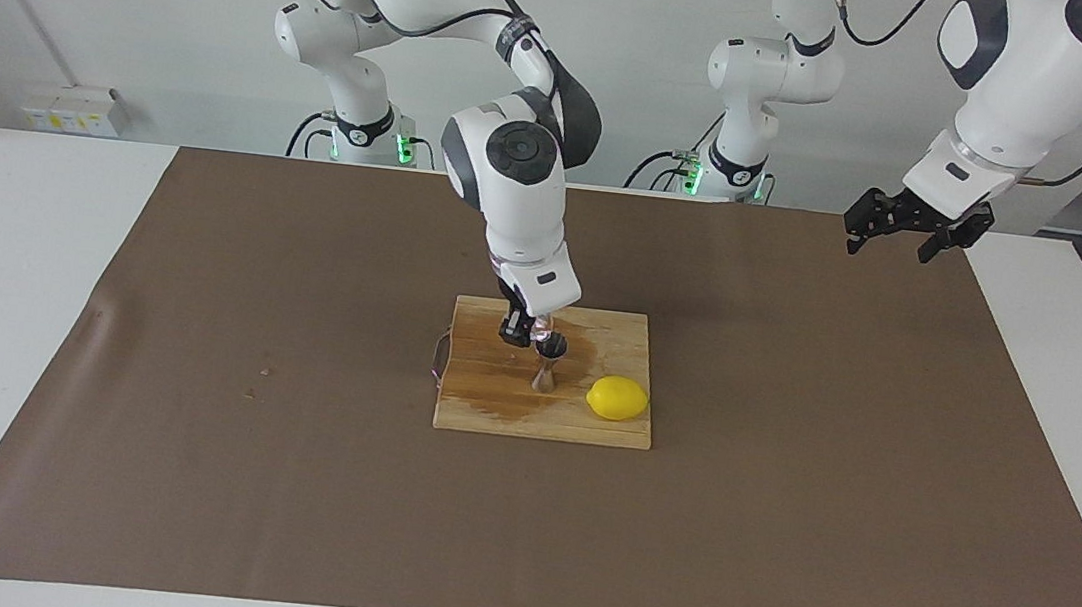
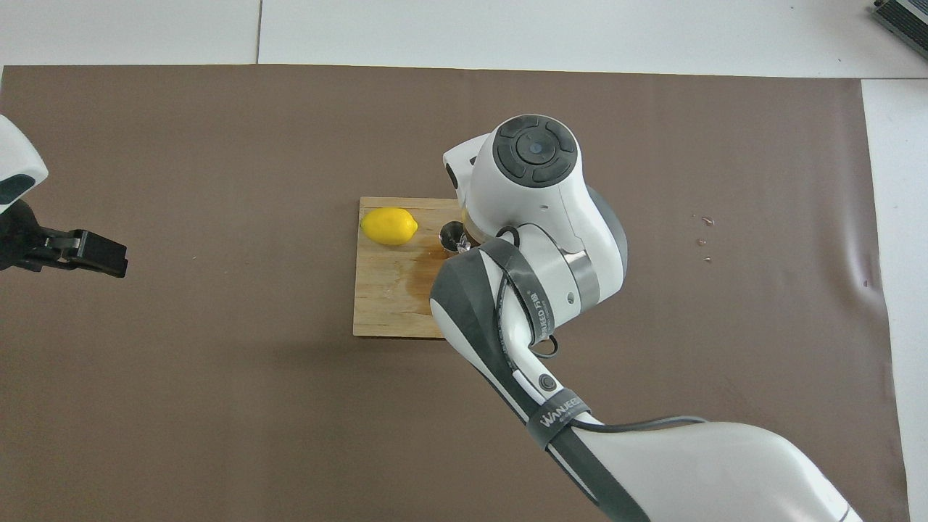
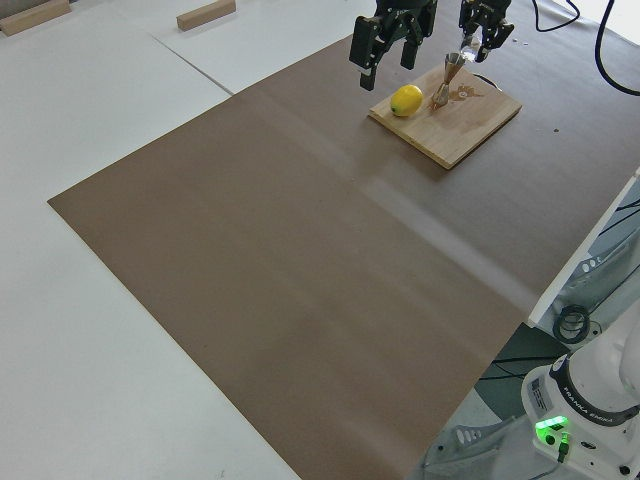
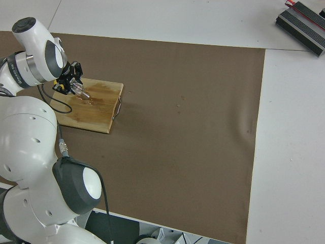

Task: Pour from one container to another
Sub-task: 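Hold the clear glass tilted above the metal cup to pour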

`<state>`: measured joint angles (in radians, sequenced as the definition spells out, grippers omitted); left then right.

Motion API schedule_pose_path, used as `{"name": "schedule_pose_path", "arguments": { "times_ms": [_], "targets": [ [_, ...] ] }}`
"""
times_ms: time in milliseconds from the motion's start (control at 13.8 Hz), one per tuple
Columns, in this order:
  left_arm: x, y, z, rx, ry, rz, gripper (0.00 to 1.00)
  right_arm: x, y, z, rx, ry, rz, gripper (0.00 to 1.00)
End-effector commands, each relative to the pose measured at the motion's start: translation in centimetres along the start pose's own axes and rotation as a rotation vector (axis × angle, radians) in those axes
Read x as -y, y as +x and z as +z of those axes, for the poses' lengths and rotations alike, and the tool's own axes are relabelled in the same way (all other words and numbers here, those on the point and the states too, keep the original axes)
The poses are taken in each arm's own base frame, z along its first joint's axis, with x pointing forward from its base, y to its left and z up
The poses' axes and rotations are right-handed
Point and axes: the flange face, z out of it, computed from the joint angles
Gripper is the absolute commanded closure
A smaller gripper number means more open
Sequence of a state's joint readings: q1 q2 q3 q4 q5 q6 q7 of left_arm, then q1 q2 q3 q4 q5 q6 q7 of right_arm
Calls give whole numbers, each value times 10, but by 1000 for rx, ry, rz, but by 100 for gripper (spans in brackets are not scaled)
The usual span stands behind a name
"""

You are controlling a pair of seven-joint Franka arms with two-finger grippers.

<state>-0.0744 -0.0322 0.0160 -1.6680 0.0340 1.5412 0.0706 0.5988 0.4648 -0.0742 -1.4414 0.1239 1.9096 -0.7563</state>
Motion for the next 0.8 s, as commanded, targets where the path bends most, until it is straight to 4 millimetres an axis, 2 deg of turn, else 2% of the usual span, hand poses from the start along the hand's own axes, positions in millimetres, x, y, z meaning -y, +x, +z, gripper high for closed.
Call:
{"name": "schedule_pose_path", "arguments": {
  "times_ms": [0,726],
  "targets": [
    [0,-8,0,1,-11,-3,0,2,5,-8,30,-33,36,100],
    [0,-8,0,1,-11,-3,0,15,18,-9,44,-69,46,100]
  ]
}}
